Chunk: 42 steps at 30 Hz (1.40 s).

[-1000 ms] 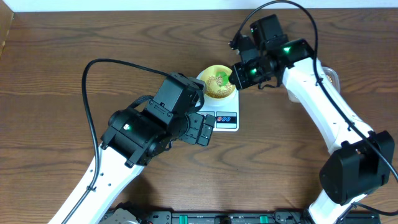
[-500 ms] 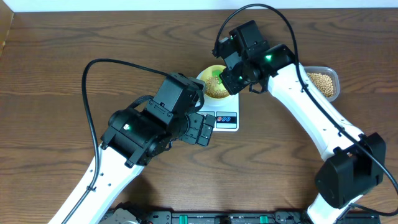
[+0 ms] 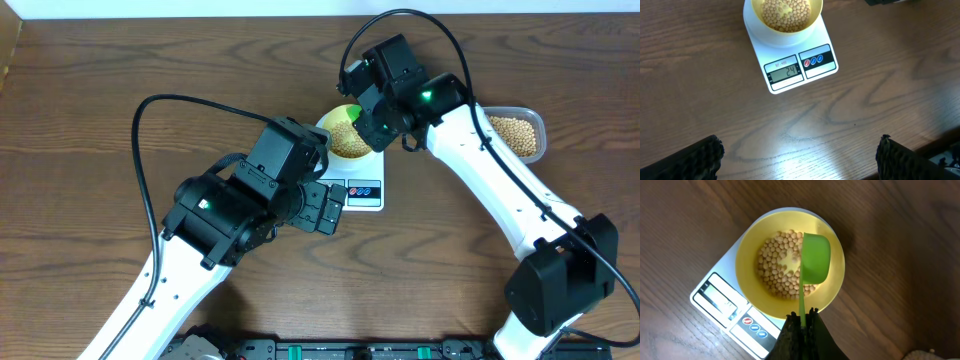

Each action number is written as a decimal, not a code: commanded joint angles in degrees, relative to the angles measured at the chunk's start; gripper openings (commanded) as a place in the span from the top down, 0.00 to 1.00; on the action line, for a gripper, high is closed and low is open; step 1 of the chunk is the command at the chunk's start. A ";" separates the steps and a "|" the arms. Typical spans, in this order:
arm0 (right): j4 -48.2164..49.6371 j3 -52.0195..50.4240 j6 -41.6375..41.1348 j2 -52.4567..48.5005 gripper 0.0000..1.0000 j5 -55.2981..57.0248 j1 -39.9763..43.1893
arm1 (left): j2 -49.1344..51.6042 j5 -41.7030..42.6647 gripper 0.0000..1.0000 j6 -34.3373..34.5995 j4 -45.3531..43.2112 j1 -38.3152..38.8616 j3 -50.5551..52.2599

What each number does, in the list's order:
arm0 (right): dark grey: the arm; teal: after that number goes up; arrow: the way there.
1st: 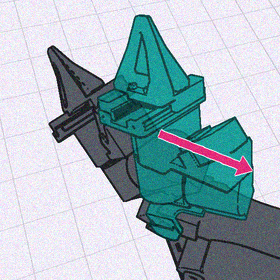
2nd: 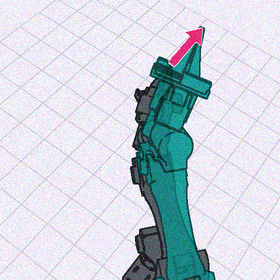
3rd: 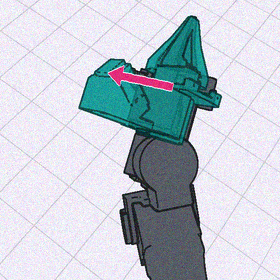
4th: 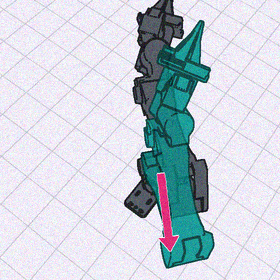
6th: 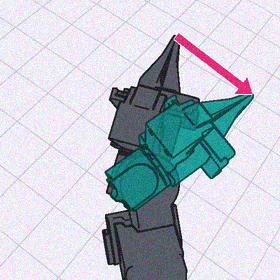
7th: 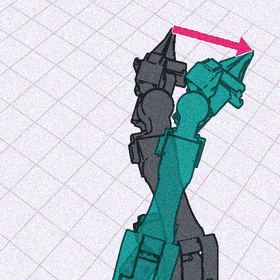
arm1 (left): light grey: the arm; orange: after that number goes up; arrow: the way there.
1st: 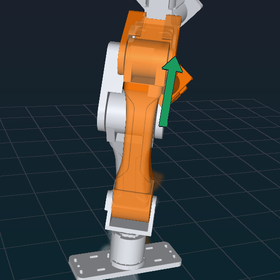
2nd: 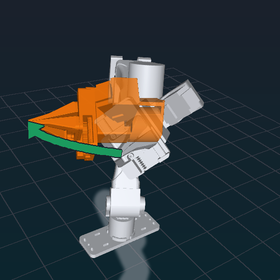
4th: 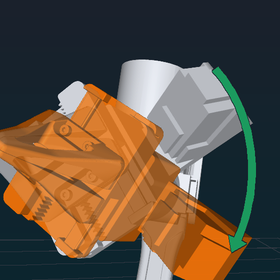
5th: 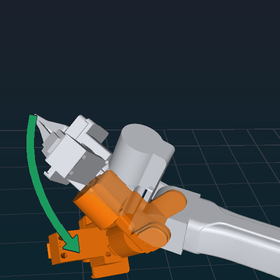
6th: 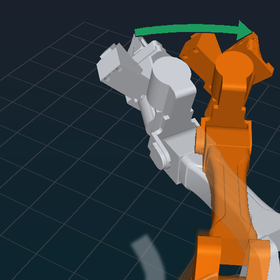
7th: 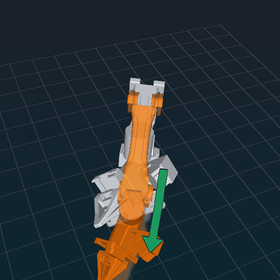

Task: Scoop item into bowl and weigh 50g on scale
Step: 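Tip the scoop with the right gripper to pour soybeans into bowl, then move the empty scoop back over the soybean tub with right gripper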

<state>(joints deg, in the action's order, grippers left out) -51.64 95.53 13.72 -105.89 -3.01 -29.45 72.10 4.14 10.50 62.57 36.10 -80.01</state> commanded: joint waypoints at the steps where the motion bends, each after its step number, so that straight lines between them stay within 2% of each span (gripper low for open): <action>1: -0.48 1.29 3.17 -0.15 0.99 1.55 -1.36 | -0.72 -0.15 0.00 -0.31 -0.02 -0.13 -0.90; 11: -0.70 1.40 3.67 -0.15 0.98 2.62 -1.99 | -0.72 -0.15 0.00 -0.31 -0.02 -0.13 -0.90; 16: -0.94 2.73 0.61 -0.13 0.99 1.40 -1.62 | -0.72 -0.15 0.00 -0.31 -0.02 -0.13 -0.90; 21: -6.78 10.19 -6.23 -0.09 0.99 -2.60 -0.22 | -0.72 -0.15 0.00 -0.31 -0.02 -0.13 -0.90; 25: -12.07 16.39 -7.80 -0.09 0.99 -1.95 0.59 | -0.72 -0.15 0.00 -0.31 -0.02 -0.13 -0.90; 27: -14.19 19.26 -9.07 -0.09 0.99 1.16 1.09 | -0.72 -0.15 0.00 -0.31 -0.02 -0.13 -0.90; 30: -17.75 22.67 -11.78 -0.09 0.99 11.82 2.27 | -0.72 -0.15 0.00 -0.31 -0.02 -0.13 -0.90; 34: -24.00 23.78 -15.63 -0.09 0.99 22.69 5.05 | -0.72 -0.15 0.00 -0.31 -0.02 -0.13 -0.90; 42: -31.58 23.15 -23.76 -0.17 0.99 23.63 14.88 | -0.72 -0.15 0.00 -0.31 -0.02 -0.13 -0.90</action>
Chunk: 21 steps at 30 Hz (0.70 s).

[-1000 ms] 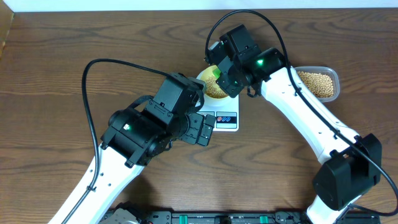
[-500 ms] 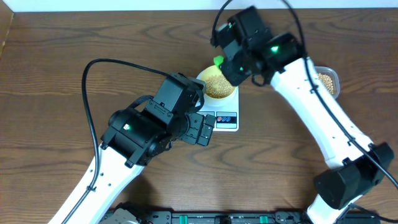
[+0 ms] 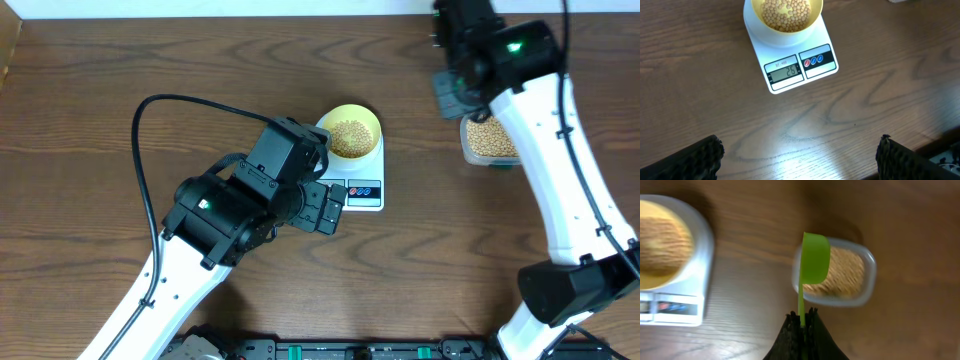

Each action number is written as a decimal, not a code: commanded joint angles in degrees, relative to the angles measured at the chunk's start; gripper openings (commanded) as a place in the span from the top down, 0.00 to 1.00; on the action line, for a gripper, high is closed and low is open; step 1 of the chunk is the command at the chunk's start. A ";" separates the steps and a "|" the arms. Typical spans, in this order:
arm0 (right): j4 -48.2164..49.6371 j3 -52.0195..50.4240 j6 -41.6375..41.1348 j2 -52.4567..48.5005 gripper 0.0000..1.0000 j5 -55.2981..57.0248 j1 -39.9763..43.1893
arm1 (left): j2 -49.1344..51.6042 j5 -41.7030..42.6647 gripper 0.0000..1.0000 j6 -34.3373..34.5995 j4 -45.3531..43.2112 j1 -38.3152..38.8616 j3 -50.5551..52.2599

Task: Scoop item into bowl and weigh 50g on scale
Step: 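Move the empty scoop back over the soybean tub with right gripper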

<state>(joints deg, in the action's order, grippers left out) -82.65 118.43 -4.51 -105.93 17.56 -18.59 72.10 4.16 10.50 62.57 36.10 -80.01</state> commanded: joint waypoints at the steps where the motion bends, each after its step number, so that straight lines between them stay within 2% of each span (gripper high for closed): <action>1: -0.59 -0.17 -5.79 -0.13 0.99 3.08 5.09 | -0.72 -0.17 0.00 -0.31 -0.02 -0.13 -0.90; 8: 1.42 -8.31 -6.43 -0.15 0.99 3.08 11.34 | -0.72 -0.17 0.00 -0.31 -0.02 -0.13 -0.90; 13: 5.14 -16.31 -7.80 -0.15 0.99 2.67 11.96 | -0.72 -0.17 0.00 -0.31 -0.02 -0.13 -0.90; 21: 11.32 -23.76 -8.76 -0.15 0.99 2.45 11.98 | -0.72 -0.17 0.00 -0.31 -0.02 -0.13 -0.90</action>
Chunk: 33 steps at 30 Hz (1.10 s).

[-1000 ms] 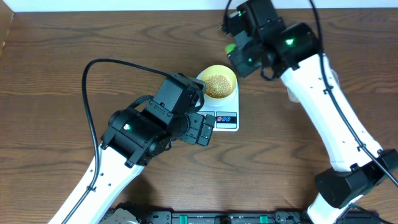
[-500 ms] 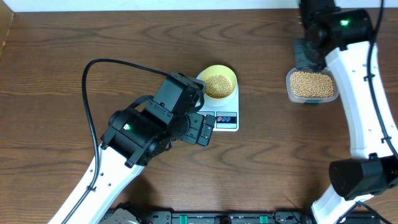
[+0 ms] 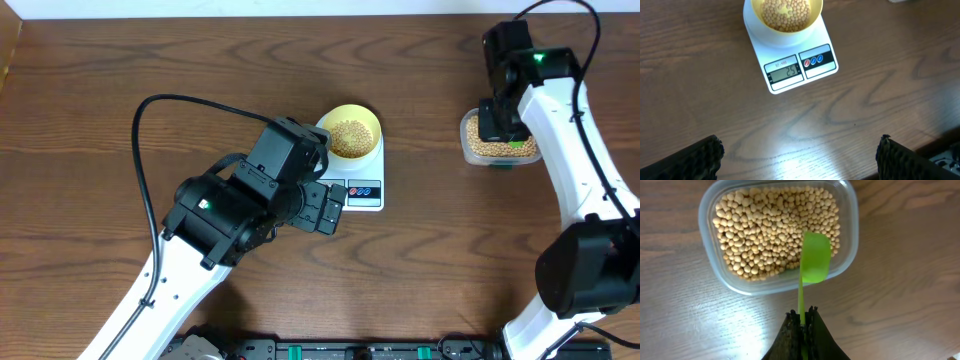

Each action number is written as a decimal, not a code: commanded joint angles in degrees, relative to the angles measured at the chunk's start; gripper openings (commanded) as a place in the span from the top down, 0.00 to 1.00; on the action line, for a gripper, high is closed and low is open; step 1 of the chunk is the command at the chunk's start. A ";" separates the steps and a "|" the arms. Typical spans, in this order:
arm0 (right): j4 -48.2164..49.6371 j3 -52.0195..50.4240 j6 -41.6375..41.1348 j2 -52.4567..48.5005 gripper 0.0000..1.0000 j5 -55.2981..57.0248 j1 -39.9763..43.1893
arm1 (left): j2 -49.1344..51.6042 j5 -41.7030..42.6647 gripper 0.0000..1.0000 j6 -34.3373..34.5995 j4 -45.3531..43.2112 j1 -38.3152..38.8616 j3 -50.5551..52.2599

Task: Scoop item into bowl and weigh 50g on scale
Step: 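Move the empty scoop back over the soybean tub with right gripper, then lower the scoop into the soybeans with the right gripper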

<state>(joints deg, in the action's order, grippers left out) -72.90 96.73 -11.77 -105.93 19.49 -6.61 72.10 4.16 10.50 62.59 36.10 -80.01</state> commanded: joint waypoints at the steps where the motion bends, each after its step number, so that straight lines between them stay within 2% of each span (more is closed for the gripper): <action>1: 2.84 -2.93 -1.51 -0.15 0.99 1.01 0.13 | -0.72 -0.15 0.00 -0.31 -0.04 -0.13 -0.90; 15: 14.36 -11.91 -1.44 -0.15 0.99 1.31 2.56 | -0.72 -0.17 0.00 -0.31 -0.04 -0.13 -0.90; 23: 14.86 -12.41 -1.44 -0.15 0.99 -11.52 3.41 | -0.72 -0.17 0.00 -0.31 -0.04 -0.13 -0.90; 33: 16.17 -12.41 0.28 -0.15 0.99 -27.93 10.84 | -0.72 -0.17 0.00 -0.31 -0.04 -0.13 -0.90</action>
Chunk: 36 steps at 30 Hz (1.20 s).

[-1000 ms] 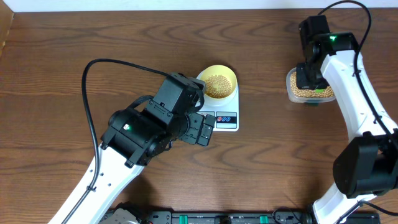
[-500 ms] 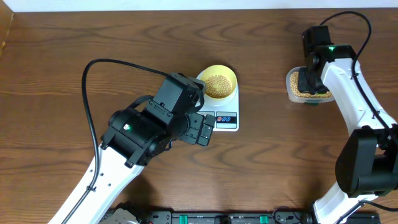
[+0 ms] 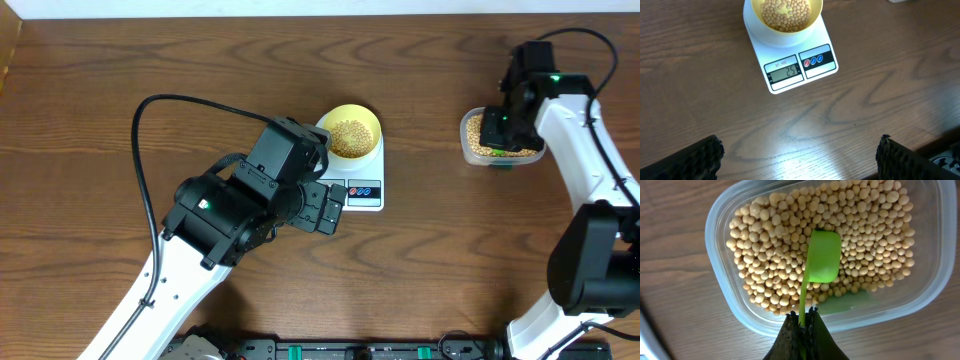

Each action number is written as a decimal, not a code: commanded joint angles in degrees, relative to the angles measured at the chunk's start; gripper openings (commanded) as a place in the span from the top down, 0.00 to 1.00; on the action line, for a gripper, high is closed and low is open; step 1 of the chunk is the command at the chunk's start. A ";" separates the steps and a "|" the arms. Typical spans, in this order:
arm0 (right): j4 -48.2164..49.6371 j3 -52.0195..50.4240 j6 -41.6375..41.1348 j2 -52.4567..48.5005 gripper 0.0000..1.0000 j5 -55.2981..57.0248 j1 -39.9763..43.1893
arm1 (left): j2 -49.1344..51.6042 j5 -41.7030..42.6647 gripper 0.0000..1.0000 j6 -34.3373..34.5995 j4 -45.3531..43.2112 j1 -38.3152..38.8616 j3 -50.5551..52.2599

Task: Scoop item into bowl and weigh 50g on scale
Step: 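Lower the scoop into the soybeans with the right gripper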

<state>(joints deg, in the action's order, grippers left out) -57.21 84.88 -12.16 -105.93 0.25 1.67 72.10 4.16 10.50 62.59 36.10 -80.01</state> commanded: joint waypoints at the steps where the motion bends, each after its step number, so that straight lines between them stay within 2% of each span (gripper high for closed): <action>1: 0.57 -0.57 0.68 -0.15 0.99 -9.60 3.28 | -0.72 -0.17 0.00 -0.31 -0.04 -0.13 -0.90; 10: 1.79 -0.57 2.84 -0.15 0.99 -23.85 9.49 | -0.72 -0.17 0.00 -0.31 -0.04 -0.13 -0.90; 25: 1.73 -0.59 4.57 -0.15 0.99 -29.18 13.42 | -0.72 -0.17 0.00 -0.31 -0.04 -0.13 -0.90; 36: 1.53 -0.68 8.70 -0.15 0.99 -37.81 19.10 | -0.72 -0.17 0.00 -0.31 -0.07 -0.13 -0.90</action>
<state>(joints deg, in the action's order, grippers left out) -55.64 84.64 -6.50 -105.93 -32.23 19.27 72.10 4.16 10.50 62.57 36.10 -80.01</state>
